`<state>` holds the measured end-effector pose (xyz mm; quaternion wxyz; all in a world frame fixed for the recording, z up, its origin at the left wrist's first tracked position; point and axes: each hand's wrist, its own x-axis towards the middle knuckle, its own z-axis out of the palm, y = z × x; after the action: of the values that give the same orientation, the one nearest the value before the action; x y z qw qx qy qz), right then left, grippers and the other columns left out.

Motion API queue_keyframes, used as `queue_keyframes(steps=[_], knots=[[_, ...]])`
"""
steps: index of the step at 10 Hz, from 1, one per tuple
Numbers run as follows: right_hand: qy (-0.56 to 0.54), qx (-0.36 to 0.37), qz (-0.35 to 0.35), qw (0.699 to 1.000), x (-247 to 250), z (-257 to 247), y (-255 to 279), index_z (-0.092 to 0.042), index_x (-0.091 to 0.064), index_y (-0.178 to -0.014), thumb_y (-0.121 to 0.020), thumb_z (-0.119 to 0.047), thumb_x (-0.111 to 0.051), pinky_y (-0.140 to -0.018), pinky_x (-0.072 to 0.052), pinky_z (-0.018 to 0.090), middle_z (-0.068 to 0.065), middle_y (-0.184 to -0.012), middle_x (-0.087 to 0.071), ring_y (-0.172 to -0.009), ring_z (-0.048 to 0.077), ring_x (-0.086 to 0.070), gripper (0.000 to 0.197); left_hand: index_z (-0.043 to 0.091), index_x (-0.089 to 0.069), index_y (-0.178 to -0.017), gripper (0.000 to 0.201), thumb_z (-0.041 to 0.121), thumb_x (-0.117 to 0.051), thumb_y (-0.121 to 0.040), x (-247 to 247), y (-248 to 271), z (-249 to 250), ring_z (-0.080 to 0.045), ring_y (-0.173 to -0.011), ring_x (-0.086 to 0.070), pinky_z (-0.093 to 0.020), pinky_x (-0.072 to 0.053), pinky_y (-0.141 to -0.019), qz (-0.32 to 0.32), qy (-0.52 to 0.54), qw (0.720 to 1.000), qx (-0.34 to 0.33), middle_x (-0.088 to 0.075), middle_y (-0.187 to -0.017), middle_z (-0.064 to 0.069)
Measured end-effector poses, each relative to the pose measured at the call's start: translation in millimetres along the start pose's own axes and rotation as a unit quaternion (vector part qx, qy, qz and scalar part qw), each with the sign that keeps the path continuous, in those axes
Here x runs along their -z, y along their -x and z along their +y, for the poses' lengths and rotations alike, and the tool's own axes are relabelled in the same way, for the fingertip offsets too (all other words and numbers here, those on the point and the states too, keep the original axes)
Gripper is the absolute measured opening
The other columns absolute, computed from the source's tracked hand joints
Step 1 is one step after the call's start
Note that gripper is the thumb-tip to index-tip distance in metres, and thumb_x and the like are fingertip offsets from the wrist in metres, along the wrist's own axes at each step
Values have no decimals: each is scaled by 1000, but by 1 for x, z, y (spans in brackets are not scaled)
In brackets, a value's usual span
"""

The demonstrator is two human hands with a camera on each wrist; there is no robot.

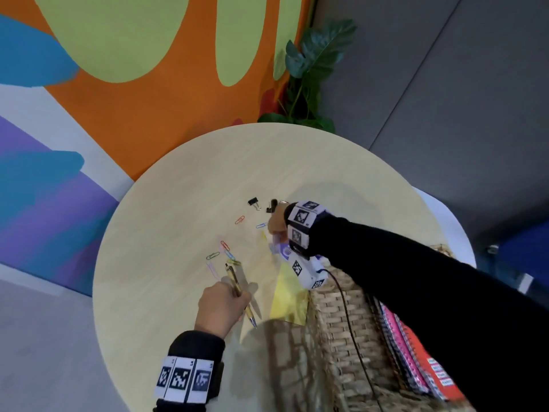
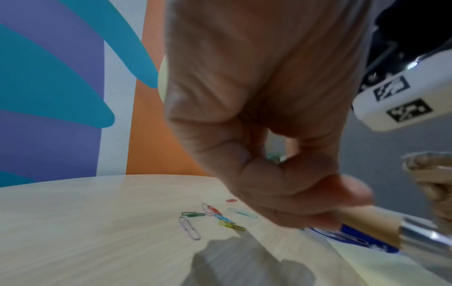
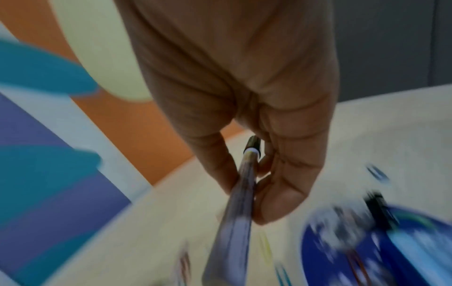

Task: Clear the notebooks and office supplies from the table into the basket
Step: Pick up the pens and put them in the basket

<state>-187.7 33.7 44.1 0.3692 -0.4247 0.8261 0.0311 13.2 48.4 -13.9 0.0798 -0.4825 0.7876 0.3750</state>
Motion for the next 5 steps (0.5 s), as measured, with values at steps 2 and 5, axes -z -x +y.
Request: queue_keyframes(steps=[2,5], knots=[[-128,-24,87,988,11,71,114,-5,-58,-60,-81,-11,-64,-49,-55,25,7,-55,-62,-47,17,-60,22,13,-63,-50,38,28,-53,-83,5,16,28,-19,-68,-67,-27,-49,-70,7,58,997,-54,-71,-56,-5],[21,-173,-59,983,-108,144,126,0,-58,-118,-92,-11,-50,-66,-51,33,17,-108,-65,-83,29,-64,29,17,-58,-49,42,31,-54,-88,-17,41,99,1,-41,-59,-15,-48,-60,-78,31,978,-190,-67,-51,-1]])
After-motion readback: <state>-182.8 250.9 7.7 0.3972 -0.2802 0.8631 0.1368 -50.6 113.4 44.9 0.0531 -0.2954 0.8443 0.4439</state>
